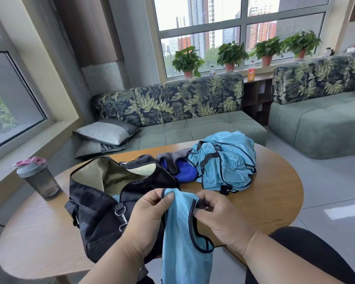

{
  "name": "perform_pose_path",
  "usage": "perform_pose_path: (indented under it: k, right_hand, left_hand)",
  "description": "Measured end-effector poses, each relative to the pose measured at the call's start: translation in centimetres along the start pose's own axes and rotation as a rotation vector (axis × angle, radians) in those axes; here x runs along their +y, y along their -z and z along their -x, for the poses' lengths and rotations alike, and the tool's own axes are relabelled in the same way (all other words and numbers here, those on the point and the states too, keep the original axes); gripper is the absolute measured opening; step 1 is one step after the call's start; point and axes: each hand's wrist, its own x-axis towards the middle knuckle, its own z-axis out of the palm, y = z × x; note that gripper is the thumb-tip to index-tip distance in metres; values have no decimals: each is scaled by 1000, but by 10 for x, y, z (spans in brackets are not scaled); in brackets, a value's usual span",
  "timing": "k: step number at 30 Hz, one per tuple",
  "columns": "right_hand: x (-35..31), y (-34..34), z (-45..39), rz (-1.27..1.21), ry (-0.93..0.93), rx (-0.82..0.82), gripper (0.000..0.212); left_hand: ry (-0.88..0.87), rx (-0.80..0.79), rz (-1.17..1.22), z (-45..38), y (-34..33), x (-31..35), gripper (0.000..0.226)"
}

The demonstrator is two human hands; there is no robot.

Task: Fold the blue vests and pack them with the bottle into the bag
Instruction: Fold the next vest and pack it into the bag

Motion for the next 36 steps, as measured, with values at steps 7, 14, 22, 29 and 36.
perform_pose_path:
  k: [7, 14, 22, 29, 36]
  right_hand:
    - [0, -11, -2, -130, -17, 13, 30]
    - [1, -15, -1, -28, 30, 158, 28]
    - [-1, -12, 2, 195, 202, 370, 34]
    - [7, -5, -1, 535, 549, 553, 34]
    - [8, -7, -1, 465, 562, 443, 41]
  left_hand:
    - [21, 31, -2, 3, -6, 2, 11]
    - [6, 47, -70, 5, -7, 2, 8]
    - [-180, 108, -250, 3, 0, -1, 9]
    - [-288, 110, -321, 1, -2, -6, 7]
    - [79, -52, -47, -6, 12, -9, 71]
